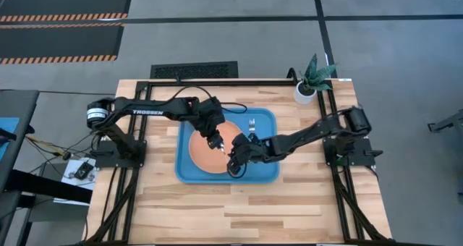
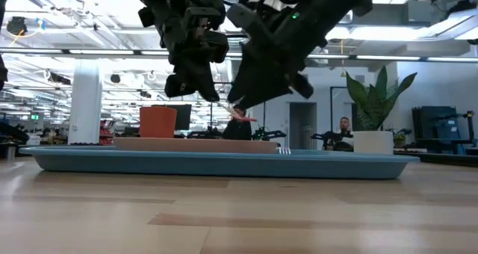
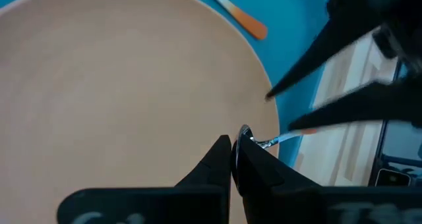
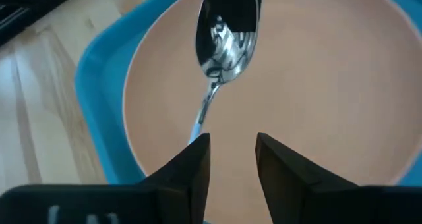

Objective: Pick and place plate/cup/fork/spoon on tray
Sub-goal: Put the orange spoon on the blue tray to the right of the orange fork

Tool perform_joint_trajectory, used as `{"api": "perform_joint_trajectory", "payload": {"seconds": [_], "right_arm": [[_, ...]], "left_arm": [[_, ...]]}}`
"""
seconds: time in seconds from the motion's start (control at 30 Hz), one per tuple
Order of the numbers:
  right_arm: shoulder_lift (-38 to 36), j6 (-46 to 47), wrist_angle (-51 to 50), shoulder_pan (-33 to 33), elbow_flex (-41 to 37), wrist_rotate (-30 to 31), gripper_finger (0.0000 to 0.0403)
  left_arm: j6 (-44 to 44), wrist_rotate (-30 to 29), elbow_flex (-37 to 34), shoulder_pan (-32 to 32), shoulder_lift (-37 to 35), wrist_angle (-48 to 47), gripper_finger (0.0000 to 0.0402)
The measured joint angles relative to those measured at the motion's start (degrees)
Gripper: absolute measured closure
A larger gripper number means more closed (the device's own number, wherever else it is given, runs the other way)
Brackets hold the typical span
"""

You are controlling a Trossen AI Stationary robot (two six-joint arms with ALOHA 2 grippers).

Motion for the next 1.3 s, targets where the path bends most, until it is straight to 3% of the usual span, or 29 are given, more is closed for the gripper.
{"api": "perform_joint_trajectory", "payload": {"seconds": [0.8, 1.3], "right_arm": [[2.62, -0.07, 2.46, -0.27, 2.10, -0.52, 0.0275], [2.55, 0.17, 1.61, -0.40, 2.10, -0.25, 0.0379]], "left_arm": [[-1.70, -0.40, -0.04, 0.07, -0.04, 1.17, 0.0401], [-2.52, 0.90, -0.09, 0.07, -0.04, 1.77, 0.0401]]}}
